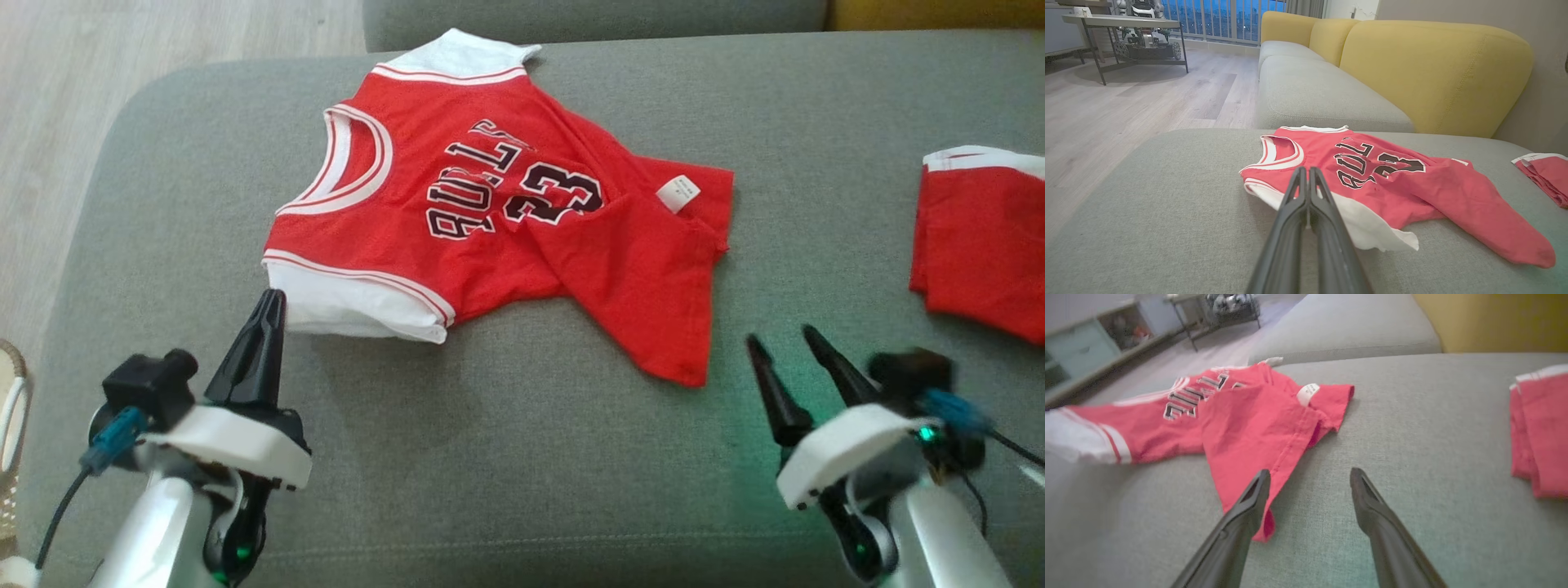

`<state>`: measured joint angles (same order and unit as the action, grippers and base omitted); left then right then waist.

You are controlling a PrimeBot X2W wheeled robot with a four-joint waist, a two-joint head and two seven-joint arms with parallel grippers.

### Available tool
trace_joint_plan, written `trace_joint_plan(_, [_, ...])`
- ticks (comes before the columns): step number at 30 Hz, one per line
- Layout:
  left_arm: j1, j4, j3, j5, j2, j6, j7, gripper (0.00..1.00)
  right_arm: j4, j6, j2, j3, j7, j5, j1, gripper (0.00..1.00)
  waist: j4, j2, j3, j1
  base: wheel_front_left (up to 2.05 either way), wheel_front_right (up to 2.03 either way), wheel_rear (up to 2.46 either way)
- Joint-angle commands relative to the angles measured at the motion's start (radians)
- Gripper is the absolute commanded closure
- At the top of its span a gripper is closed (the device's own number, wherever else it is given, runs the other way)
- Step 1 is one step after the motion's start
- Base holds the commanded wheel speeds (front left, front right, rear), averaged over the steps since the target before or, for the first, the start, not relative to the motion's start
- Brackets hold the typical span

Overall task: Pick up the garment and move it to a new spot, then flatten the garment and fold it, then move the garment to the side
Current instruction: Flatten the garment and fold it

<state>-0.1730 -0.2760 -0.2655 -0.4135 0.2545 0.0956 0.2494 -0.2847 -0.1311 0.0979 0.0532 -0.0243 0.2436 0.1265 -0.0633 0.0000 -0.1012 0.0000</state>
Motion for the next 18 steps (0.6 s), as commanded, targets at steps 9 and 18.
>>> trace_joint_plan(9, [-0.025, 0.048, 0.041, 0.014, 0.015, -0.01, 0.012, 1.0, 0.058, 0.0, -0.047, -0.011, 0.051, 0.253, -0.078, 0.0, 0.01, 0.0, -0.009, 0.0, 0.0, 0.0, 0.0])
trace_joint_plan(18, [-0.042, 0.052, 0.026, 0.014, 0.017, -0.006, 0.011, 1.0, -0.089, 0.0, -0.047, 0.074, 0.026, 0.375, 0.008, 0.0, -0.005, 0.0, -0.03, 0.0, 0.0, 0.0, 0.0])
